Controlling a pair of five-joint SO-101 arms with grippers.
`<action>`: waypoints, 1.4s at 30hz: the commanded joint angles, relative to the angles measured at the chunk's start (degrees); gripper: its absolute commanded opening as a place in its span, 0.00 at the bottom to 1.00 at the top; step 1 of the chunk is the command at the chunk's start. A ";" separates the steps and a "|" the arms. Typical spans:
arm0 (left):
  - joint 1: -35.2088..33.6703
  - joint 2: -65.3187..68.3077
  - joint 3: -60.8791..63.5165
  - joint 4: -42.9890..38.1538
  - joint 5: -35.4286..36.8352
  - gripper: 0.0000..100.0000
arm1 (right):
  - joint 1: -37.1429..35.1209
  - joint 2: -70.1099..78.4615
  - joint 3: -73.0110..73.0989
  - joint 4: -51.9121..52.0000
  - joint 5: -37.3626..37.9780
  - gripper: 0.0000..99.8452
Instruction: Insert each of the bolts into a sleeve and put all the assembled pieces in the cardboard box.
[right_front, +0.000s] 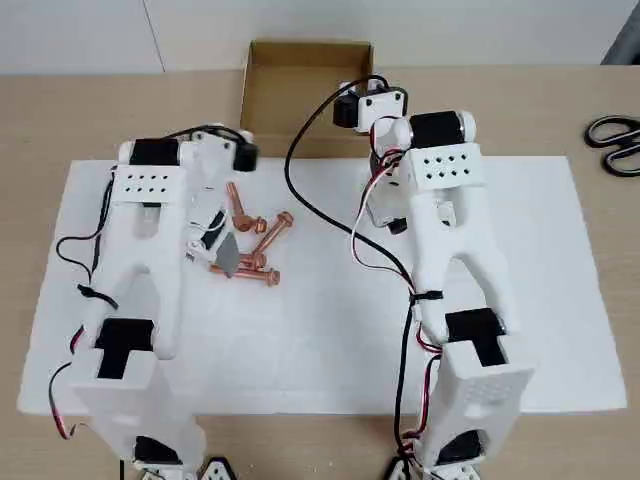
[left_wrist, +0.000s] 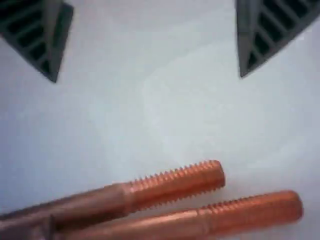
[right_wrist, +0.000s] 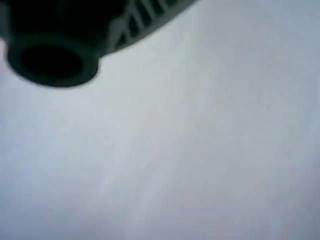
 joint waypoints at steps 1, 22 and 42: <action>0.62 -0.35 -3.21 0.00 -10.64 0.22 | 0.40 -3.74 -2.64 0.57 0.26 0.00; 8.35 1.32 -3.30 -19.52 -11.16 0.22 | 0.40 -3.65 -2.64 0.57 0.26 0.00; 12.31 14.51 -3.03 -26.90 3.08 0.22 | 0.22 -3.65 -2.64 0.57 0.18 0.00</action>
